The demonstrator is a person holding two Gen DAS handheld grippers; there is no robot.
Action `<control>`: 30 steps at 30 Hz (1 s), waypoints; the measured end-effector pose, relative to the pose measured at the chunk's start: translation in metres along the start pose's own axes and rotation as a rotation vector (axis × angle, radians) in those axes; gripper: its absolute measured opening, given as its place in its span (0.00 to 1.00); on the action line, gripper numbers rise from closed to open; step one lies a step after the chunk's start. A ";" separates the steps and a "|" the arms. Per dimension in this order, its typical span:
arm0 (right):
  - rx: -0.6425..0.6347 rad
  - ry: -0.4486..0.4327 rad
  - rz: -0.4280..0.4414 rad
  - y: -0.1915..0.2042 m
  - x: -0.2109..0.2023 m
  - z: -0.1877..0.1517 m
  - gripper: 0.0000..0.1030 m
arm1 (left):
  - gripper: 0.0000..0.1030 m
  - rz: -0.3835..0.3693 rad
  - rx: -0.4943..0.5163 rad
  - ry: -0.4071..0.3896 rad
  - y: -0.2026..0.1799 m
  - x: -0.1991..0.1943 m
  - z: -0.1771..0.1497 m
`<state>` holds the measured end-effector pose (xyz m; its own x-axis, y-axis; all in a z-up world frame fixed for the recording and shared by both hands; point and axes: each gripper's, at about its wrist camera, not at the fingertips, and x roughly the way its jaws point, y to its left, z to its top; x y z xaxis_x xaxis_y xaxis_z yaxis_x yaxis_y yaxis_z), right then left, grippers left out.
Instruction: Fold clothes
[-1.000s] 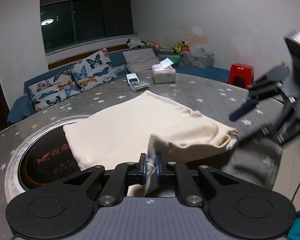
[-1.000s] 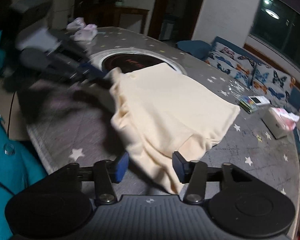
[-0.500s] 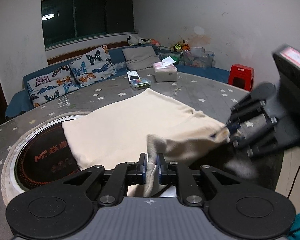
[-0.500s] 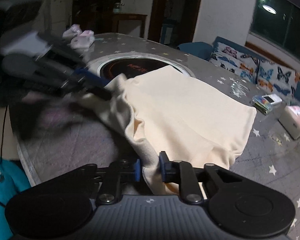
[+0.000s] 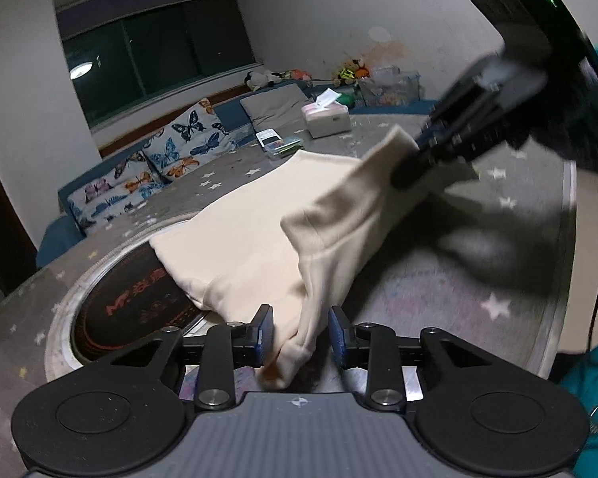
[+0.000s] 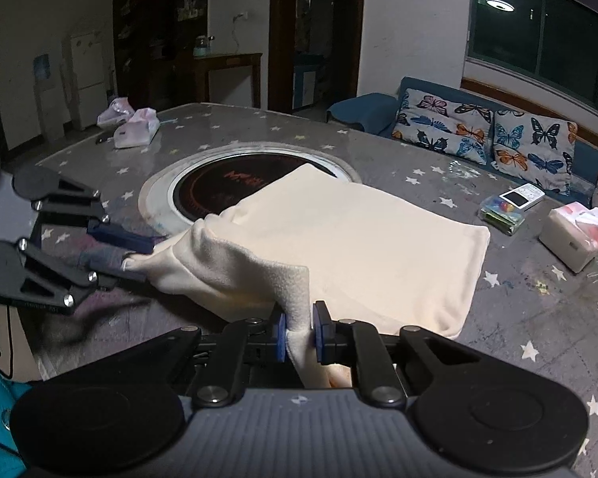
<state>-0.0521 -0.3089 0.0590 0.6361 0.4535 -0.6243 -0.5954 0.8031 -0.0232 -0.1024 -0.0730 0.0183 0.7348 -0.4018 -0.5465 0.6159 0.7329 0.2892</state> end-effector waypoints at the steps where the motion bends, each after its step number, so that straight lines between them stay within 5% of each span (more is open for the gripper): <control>1: 0.005 -0.003 -0.003 0.000 0.000 0.000 0.12 | 0.31 0.004 0.011 0.001 -0.001 0.001 -0.002; 3: 0.018 -0.010 -0.008 0.000 0.000 -0.001 0.12 | 0.18 0.013 0.031 0.002 -0.001 0.004 -0.004; 6: 0.034 -0.032 -0.019 0.002 -0.004 -0.004 0.11 | 0.11 0.019 0.028 -0.013 0.000 0.002 -0.005; 23: -0.037 -0.118 0.006 0.042 -0.093 -0.007 0.10 | 0.10 -0.064 -0.092 -0.122 -0.002 -0.098 0.016; 30: -0.117 -0.148 0.002 0.050 -0.101 0.015 0.10 | 0.10 -0.014 -0.137 -0.143 0.014 -0.098 0.029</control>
<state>-0.1391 -0.3086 0.1322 0.6947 0.5141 -0.5030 -0.6446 0.7553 -0.1184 -0.1583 -0.0392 0.0986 0.7654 -0.4793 -0.4295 0.5891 0.7905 0.1676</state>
